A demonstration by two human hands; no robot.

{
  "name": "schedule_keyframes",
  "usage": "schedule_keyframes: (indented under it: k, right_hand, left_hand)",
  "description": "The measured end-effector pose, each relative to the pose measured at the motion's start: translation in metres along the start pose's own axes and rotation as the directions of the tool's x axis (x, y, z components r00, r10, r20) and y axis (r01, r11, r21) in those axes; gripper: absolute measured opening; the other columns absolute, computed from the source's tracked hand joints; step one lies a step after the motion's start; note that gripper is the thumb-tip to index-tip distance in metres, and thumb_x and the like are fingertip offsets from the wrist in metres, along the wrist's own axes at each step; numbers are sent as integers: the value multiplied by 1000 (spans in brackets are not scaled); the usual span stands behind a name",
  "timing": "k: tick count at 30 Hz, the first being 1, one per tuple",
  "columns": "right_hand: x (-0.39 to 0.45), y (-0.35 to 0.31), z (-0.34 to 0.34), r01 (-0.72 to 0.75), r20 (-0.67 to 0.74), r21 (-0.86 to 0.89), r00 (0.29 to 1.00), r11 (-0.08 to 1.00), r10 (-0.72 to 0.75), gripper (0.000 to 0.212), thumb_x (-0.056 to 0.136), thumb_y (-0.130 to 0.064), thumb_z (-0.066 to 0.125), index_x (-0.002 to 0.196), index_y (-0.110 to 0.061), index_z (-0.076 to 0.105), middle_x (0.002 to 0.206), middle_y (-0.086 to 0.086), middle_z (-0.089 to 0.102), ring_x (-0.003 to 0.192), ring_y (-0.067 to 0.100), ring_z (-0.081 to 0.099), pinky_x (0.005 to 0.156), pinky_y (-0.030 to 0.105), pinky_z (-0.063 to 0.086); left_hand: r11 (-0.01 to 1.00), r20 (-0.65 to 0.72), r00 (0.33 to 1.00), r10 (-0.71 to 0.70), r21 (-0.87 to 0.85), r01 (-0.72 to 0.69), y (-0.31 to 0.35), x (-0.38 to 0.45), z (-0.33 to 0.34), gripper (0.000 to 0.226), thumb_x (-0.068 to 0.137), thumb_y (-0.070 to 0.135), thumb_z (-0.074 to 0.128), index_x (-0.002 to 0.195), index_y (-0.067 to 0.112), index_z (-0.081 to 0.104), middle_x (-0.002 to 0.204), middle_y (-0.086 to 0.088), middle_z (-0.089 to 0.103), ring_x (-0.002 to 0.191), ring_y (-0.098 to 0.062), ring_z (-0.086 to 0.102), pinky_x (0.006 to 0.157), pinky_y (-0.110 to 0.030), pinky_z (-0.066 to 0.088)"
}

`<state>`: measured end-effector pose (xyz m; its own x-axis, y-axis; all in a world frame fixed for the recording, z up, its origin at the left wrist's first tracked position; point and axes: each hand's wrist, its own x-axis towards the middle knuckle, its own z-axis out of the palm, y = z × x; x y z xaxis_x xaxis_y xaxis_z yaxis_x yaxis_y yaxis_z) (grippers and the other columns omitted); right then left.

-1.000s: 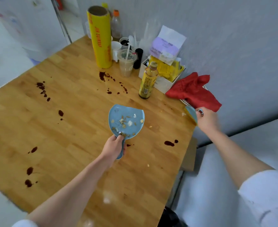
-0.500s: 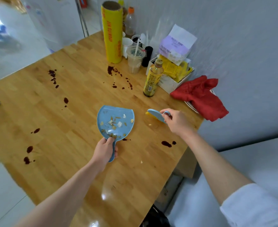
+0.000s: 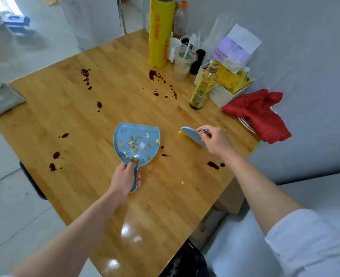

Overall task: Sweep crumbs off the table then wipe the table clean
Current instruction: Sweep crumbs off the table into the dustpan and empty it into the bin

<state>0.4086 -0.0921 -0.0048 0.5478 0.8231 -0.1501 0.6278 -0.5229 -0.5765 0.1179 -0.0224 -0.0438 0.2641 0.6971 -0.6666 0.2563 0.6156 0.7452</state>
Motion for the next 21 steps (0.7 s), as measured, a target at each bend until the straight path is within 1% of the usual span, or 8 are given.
schedule_keyframes:
  k: [2, 4, 6, 10, 13, 17, 19, 21]
  right_hand:
    - [-7, -7, 4, -26, -26, 42, 999, 999, 27, 20, 102, -22, 51, 106, -24, 70, 74, -3, 68, 72, 13, 67, 61, 27, 51]
    - [-15, -12, 7, -52, -45, 82, 997, 995, 56, 19, 102, -22, 50, 101, -24, 69, 72, -1, 69, 73, 16, 70, 68, 32, 57]
    - [-25, -15, 11, -71, -51, 117, 996, 991, 77, 18, 102, -20, 51, 98, -22, 68, 71, 1, 69, 74, 20, 71, 74, 40, 59]
    - [-49, -16, 15, -91, -61, 120, 993, 989, 99, 19, 101, -19, 51, 99, -17, 69, 70, 4, 69, 74, 23, 71, 75, 44, 59]
    - [-75, -13, 12, -91, -22, 85, 995, 992, 93, 19, 102, -21, 50, 102, -18, 69, 73, 4, 70, 74, 22, 71, 73, 42, 59]
    - [-105, -4, 2, -76, 52, 65, 996, 995, 73, 18, 102, -22, 51, 102, -20, 69, 75, 4, 71, 74, 17, 71, 72, 39, 60]
    - [-118, 3, -8, -64, 25, 78, 998, 995, 62, 17, 102, -21, 52, 100, -21, 69, 74, 3, 70, 74, 17, 71, 71, 35, 59]
    - [-125, 12, -19, -54, -40, 109, 997, 993, 59, 15, 101, -20, 54, 98, -23, 68, 72, 0, 69, 73, 15, 72, 71, 33, 59]
  left_hand:
    - [1000, -6, 1000, -12, -1, 11, -10, -8, -7, 21, 103, 26, 46, 99, 10, 60, 72, -10, 55, 52, -19, 48, 53, -32, 45]
    - [1000, -8, 1000, -17, 1, 17, -19, -15, -11, 21, 103, 26, 46, 100, 10, 60, 72, -11, 54, 52, -19, 48, 50, -30, 45]
    - [1000, -10, 1000, -15, 17, 15, -27, -24, -14, 21, 103, 26, 45, 99, 10, 59, 71, -11, 54, 51, -20, 48, 48, -28, 44]
    - [999, -11, 999, -30, 17, 31, -43, -41, -14, 20, 103, 24, 45, 98, 11, 59, 70, -10, 54, 52, -19, 48, 48, -29, 44]
    - [998, -4, 998, -58, 6, 58, -59, -59, -8, 20, 102, 25, 45, 98, 11, 58, 69, -9, 54, 53, -20, 48, 51, -31, 44]
    - [995, 30, 996, -87, 47, 85, -82, -86, 6, 21, 103, 25, 43, 98, 11, 58, 71, -11, 58, 53, -21, 51, 51, -31, 45]
    - [994, 77, 991, -111, 35, 108, -95, -104, 17, 21, 104, 24, 41, 99, 12, 57, 72, -12, 58, 53, -21, 52, 51, -31, 45]
    - [993, 111, 987, -114, 38, 111, -106, -117, 28, 21, 105, 24, 40, 99, 13, 56, 70, -11, 58, 51, -22, 52, 53, -32, 44]
